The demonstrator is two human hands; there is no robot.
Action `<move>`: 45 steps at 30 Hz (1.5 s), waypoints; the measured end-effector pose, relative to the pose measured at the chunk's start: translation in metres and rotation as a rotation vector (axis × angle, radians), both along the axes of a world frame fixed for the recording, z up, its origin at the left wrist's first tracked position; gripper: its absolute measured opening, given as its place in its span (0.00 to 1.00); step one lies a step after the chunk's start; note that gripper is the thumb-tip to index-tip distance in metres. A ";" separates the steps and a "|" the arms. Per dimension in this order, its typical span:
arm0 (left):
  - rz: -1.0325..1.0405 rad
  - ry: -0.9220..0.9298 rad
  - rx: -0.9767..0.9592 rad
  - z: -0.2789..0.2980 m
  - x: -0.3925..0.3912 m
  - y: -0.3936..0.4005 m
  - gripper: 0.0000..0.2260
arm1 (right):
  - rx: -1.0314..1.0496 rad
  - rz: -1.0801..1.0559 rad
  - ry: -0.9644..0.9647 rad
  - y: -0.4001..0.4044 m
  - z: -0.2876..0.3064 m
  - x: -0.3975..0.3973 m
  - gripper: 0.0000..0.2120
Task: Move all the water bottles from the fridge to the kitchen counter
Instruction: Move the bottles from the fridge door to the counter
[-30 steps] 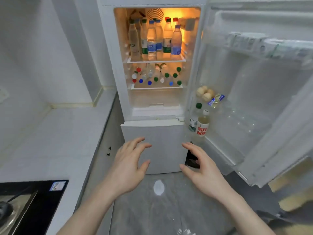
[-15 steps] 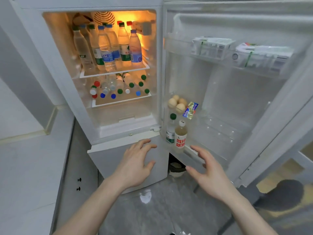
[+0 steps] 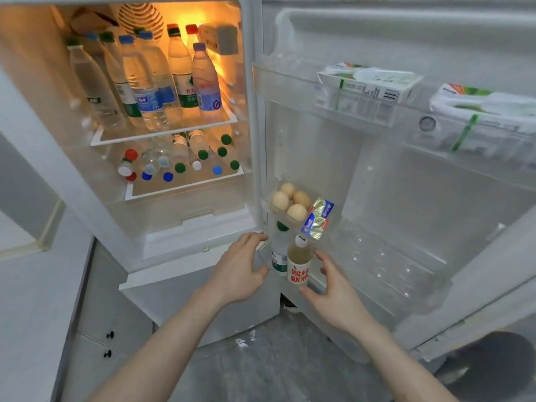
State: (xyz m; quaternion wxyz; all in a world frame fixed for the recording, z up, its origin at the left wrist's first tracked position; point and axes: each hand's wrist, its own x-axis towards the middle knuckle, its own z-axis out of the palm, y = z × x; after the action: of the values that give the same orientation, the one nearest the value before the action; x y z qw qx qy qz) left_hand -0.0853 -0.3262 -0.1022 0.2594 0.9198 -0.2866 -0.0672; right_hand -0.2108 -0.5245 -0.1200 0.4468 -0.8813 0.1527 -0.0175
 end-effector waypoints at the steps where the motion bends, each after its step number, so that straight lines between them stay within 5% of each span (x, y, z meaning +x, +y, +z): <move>1: -0.010 0.009 0.000 0.000 0.008 -0.004 0.28 | 0.004 -0.005 -0.001 0.000 0.001 0.006 0.35; 13: -0.205 0.061 0.054 -0.013 0.080 -0.048 0.31 | -0.034 -0.212 0.090 0.010 -0.012 0.068 0.23; 18: -0.240 0.016 0.037 -0.023 0.091 -0.051 0.23 | -0.059 -0.323 0.021 0.024 -0.021 0.083 0.13; 26: -0.258 0.008 -0.012 -0.031 0.092 -0.053 0.16 | -0.044 -0.413 -0.029 0.032 -0.031 0.081 0.16; 45: -0.216 -0.033 -0.256 -0.031 0.062 0.020 0.13 | -0.118 -0.265 -0.119 0.044 -0.029 0.063 0.07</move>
State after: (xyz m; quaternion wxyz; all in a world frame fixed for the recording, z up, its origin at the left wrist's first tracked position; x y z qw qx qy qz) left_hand -0.0229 -0.3065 -0.1328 0.3610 0.8441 -0.3942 -0.0423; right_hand -0.1476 -0.4804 -0.1486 0.3961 -0.8757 0.2397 -0.1373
